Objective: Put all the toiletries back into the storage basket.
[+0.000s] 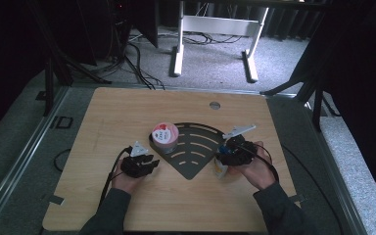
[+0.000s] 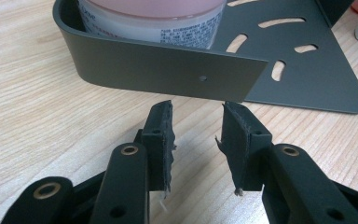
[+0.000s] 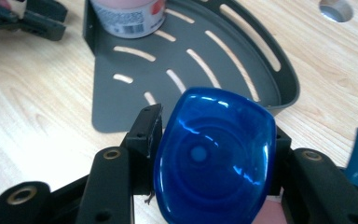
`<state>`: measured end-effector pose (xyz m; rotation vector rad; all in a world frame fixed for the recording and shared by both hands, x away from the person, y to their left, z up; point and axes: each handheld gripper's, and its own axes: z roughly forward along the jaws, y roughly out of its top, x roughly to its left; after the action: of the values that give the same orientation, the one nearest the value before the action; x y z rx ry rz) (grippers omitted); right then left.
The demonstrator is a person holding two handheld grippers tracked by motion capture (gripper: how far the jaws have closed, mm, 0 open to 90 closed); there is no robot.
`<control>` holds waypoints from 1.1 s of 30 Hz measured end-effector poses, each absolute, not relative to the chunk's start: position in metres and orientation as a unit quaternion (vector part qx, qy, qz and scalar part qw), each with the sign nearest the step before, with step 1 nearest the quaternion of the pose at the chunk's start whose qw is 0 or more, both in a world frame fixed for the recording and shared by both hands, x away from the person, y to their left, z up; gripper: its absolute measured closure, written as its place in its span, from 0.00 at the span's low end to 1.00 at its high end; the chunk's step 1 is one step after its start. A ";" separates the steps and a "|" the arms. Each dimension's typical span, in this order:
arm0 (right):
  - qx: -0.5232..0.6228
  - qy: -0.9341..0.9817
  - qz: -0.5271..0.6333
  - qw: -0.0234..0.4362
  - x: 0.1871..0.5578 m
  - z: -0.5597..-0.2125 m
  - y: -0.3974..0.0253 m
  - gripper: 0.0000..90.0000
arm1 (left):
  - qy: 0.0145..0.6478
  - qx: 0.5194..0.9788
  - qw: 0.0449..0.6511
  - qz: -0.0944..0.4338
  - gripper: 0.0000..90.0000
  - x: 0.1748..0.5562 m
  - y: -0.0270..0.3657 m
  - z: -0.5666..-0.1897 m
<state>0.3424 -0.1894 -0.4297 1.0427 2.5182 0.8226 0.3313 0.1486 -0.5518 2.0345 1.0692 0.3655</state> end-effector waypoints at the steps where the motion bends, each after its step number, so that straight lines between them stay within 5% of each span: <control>1: 0.362 0.875 0.286 0.147 0.342 -0.430 -0.189 0.58 | 0.422 0.803 0.396 0.144 0.70 0.331 0.149 -0.552; 12: 0.354 0.896 0.245 0.114 0.350 -0.434 -0.185 0.50 | 0.422 0.805 0.393 0.141 0.69 0.332 0.147 -0.554; 33: 0.384 0.900 0.190 0.077 0.364 -0.438 -0.172 0.51 | 0.419 0.807 0.392 0.140 0.69 0.332 0.146 -0.554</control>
<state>0.3644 -0.1724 -0.4380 1.1512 2.6979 0.5682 0.3322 0.1457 -0.5543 2.0481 1.0649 0.3563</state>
